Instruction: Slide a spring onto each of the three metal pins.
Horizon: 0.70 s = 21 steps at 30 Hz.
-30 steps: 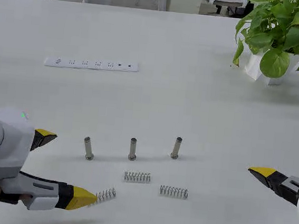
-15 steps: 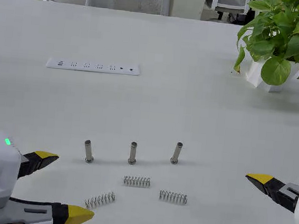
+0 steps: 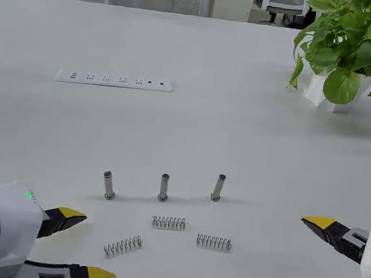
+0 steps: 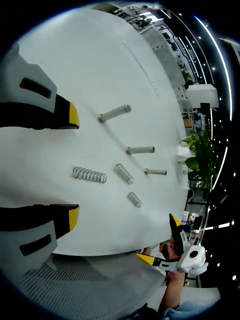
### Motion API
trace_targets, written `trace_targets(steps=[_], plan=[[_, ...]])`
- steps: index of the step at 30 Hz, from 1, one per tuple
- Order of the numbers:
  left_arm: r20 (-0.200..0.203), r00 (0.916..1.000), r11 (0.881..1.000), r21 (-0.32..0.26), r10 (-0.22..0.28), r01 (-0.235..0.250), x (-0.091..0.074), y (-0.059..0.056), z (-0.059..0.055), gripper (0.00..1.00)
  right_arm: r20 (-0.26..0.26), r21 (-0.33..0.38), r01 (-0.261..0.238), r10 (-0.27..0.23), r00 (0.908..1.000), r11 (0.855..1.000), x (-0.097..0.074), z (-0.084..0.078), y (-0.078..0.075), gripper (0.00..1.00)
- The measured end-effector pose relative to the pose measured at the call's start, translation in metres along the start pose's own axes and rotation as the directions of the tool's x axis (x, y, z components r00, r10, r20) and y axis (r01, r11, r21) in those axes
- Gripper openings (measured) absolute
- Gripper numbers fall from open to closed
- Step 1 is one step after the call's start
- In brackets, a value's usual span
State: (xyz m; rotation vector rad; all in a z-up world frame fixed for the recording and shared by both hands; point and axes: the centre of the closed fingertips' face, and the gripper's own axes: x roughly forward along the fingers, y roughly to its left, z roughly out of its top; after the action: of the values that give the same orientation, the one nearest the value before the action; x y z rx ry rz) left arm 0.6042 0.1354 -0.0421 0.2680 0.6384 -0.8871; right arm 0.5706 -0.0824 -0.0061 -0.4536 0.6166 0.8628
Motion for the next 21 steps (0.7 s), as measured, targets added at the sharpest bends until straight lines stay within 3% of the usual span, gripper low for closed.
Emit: trace_targets(steps=[8,15,21], plan=[[-0.055,0.9974,0.998,0.030,-0.046,0.048,0.007,-0.005,0.001,0.42,-0.002,0.005,0.004,-0.004,1.0000,1.000,-0.001,-0.004,0.002,0.99],[-0.127,0.9889,0.994,0.070,-0.077,0.086,0.010,-0.007,0.000,0.29,0.003,0.015,0.009,-0.009,1.0000,1.000,-0.001,-0.005,0.002,0.98],[-0.168,0.9820,0.989,0.101,-0.086,0.104,0.013,-0.008,-0.001,0.24,0.005,0.020,0.012,-0.012,0.9999,1.000,-0.001,-0.006,0.002,0.98]])
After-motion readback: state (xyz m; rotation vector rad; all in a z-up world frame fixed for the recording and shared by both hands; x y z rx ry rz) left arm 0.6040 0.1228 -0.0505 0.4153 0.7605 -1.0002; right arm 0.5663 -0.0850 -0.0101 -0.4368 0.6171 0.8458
